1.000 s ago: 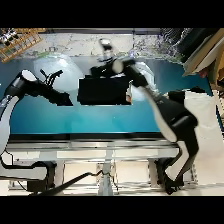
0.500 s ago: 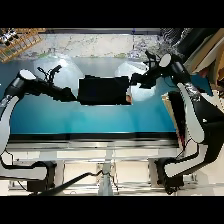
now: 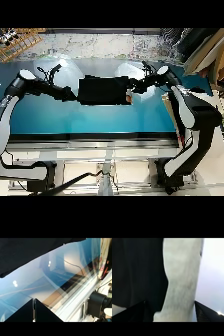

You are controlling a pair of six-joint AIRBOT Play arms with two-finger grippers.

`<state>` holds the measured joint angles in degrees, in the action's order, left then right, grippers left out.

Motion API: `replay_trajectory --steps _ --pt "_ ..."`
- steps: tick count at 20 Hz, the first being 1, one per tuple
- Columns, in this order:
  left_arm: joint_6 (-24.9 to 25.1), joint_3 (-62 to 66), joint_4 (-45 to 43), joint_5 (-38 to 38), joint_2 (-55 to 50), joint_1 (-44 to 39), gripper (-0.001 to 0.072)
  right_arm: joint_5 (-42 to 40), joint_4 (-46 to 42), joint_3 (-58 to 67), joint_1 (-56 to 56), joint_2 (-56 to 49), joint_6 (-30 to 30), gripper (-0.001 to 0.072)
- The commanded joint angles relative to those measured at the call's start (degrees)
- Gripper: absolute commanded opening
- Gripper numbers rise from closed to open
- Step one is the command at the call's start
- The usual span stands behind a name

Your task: Fold the clothes and pants, and hang the long-sleeved shirts on hangers.

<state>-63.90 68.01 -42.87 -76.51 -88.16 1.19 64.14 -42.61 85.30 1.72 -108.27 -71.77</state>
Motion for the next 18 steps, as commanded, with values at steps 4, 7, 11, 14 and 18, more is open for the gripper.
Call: replay_trajectory --steps 4,7,11,14,18 --pt "0.2 0.0 -0.7 0.0 -1.2 -1.2 0.0005 -0.1 11.5 2.0 -0.2 -4.7 6.9 0.0059" --pt "0.2 0.0 -2.6 -3.8 -1.2 -1.9 0.0005 6.3 14.2 6.1 -1.1 -2.7 6.4 0.0017" --pt "-1.2 0.0 -6.7 -9.5 2.0 -1.8 0.0004 9.0 14.0 10.1 -7.9 8.9 -5.0 0.0016" --pt "-1.8 0.0 -8.1 -10.9 6.5 -1.8 0.0004 10.9 12.0 11.6 -17.5 21.3 -13.5 0.0016" --pt "-1.7 0.0 -8.1 -12.3 11.8 -1.8 0.0005 19.2 4.5 12.0 -35.1 36.7 -21.9 0.0017"
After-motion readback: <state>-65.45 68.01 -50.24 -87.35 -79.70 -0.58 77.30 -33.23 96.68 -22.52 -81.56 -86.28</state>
